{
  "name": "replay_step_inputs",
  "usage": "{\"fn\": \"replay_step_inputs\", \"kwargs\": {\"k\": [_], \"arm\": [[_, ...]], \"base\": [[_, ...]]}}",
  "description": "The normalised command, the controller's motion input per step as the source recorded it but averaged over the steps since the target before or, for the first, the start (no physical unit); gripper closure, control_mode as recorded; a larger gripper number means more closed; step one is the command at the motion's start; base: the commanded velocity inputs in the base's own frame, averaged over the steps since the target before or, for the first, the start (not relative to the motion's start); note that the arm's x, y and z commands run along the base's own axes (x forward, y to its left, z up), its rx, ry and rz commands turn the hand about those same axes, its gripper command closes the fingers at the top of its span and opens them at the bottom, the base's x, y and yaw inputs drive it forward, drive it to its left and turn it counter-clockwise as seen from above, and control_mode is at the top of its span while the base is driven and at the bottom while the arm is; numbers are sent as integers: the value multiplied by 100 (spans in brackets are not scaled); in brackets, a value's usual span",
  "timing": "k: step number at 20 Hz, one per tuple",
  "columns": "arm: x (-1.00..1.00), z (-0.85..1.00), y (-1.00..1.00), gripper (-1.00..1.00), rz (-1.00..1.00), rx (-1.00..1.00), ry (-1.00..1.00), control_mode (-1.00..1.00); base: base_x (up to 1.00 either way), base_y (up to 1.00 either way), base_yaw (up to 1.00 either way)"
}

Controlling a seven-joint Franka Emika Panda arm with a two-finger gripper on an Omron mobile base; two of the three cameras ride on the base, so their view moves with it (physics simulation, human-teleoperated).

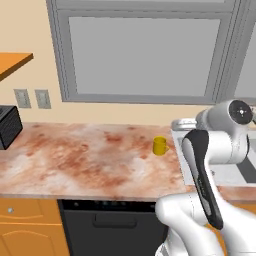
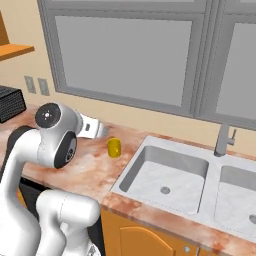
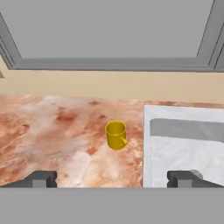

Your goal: Clear the mugs and bowl far away from the sink.

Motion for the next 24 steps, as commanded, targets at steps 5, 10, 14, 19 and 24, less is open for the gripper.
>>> {"fn": "replay_step_inputs", "kwargs": {"k": [5, 10, 14, 19, 24], "arm": [[14, 15, -26, -100, 5, 2, 35, -100], [15, 3, -9, -100, 7, 0, 32, -100], [6, -10, -6, -100, 17, 0, 8, -100], [15, -24, 0, -100, 22, 0, 1, -100], [15, -30, 0, -100, 22, -4, 3, -100]], "base": [[0, 0, 0], [0, 0, 0], [0, 0, 0], [0, 0, 0], [0, 0, 0]]}}
